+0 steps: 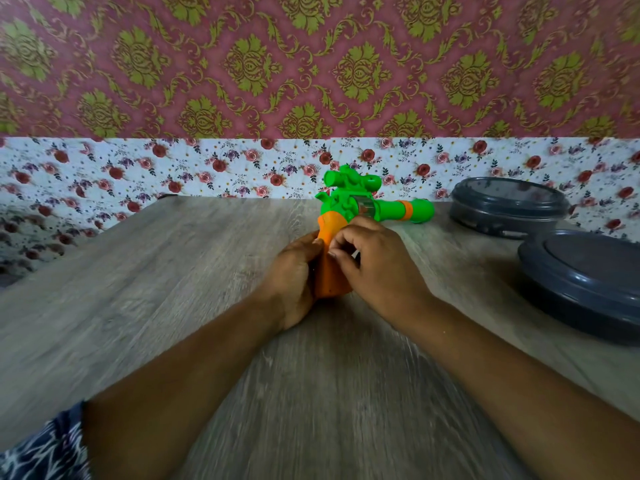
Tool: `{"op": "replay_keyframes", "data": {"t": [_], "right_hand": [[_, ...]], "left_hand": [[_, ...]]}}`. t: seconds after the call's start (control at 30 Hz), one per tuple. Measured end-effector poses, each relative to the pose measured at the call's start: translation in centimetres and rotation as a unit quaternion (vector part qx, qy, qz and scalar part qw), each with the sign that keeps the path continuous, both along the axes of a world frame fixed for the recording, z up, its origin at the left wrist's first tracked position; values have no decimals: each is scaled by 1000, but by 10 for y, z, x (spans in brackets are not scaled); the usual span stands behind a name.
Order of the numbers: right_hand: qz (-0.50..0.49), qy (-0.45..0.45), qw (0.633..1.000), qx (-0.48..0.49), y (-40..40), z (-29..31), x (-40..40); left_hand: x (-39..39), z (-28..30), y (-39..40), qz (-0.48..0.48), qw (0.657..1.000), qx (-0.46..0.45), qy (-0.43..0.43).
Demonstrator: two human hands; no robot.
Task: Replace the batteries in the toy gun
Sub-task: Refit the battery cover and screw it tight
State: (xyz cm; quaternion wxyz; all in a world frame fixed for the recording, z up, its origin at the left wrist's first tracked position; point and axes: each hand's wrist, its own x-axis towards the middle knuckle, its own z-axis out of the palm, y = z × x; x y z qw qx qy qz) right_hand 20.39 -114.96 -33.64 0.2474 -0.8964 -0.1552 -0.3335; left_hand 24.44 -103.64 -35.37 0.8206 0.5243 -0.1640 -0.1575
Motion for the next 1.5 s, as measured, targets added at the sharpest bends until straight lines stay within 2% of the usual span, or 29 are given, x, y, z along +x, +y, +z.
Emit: {"op": "replay_keyframes", "data": {"t": [0.27,0.47,0.7,0.97,1.3,1.5], "right_hand": [[-17,-45,993,-112,8,-6,-8],[15,-21,998,-49,4,-5,-9],[62,7,996,-56,3,-6,-11],[21,-6,992,-121,6,-5,-15],[-40,52,997,-47,19,12,-6],[-72,95,990,-77,26,19,-12]], "left_hand": [[-3,2,0,-17,1000,-1,-6],[-4,3,1,1,1000,-2,-1],[-4,6,3,7,1000,4,17],[-2,4,4,-7,1000,7,20],[-4,4,0,-6,999,24,22],[-7,6,-2,24,997,44,67]]}}
